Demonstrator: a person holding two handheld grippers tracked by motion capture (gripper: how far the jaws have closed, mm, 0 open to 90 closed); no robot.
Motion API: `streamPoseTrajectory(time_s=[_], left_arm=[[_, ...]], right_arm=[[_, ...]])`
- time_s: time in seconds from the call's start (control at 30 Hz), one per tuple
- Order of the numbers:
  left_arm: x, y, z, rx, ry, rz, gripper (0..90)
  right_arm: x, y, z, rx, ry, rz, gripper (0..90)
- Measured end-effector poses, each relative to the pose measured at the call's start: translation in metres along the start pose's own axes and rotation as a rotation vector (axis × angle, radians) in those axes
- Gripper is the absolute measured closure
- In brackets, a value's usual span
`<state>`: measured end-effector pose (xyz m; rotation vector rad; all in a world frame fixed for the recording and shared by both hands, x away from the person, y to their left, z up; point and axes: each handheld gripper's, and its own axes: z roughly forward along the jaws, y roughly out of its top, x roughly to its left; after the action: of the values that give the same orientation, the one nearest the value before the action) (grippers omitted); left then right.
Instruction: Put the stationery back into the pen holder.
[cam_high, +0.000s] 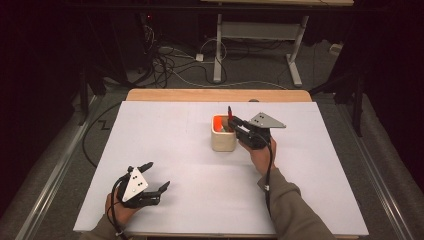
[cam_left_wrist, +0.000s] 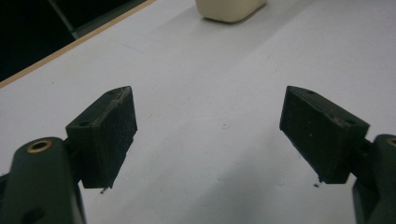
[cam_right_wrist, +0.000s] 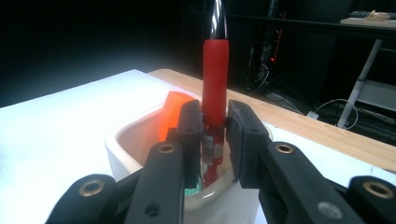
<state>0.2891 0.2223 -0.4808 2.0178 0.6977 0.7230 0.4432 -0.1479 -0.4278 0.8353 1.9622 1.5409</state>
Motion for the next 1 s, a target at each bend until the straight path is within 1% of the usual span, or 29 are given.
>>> streamPoseTrajectory(time_s=[0.3,0.57,0.7,0.73,1.0], left_arm=[[0.0,0.0,0.0,0.001,0.0,0.003,18.5],[-0.001,0.0,0.001,0.003,-0.001,0.003,18.5],[-0.001,0.0,0.001,0.006,-0.001,0.002,18.5],[-0.001,0.0,0.001,0.007,-0.002,0.003,18.5],[-0.001,0.0,0.002,0.013,-0.003,0.004,18.5]], right_arm=[[-0.001,0.002,-0.004,0.001,-0.017,-0.001,74.0],[0.0,0.006,-0.01,0.004,-0.031,-0.044,72.5],[0.0,0.008,-0.014,0.009,-0.036,-0.076,71.7],[0.001,0.008,-0.015,0.011,-0.037,-0.076,71.6],[0.001,0.011,-0.021,0.017,-0.061,-0.125,66.8]])
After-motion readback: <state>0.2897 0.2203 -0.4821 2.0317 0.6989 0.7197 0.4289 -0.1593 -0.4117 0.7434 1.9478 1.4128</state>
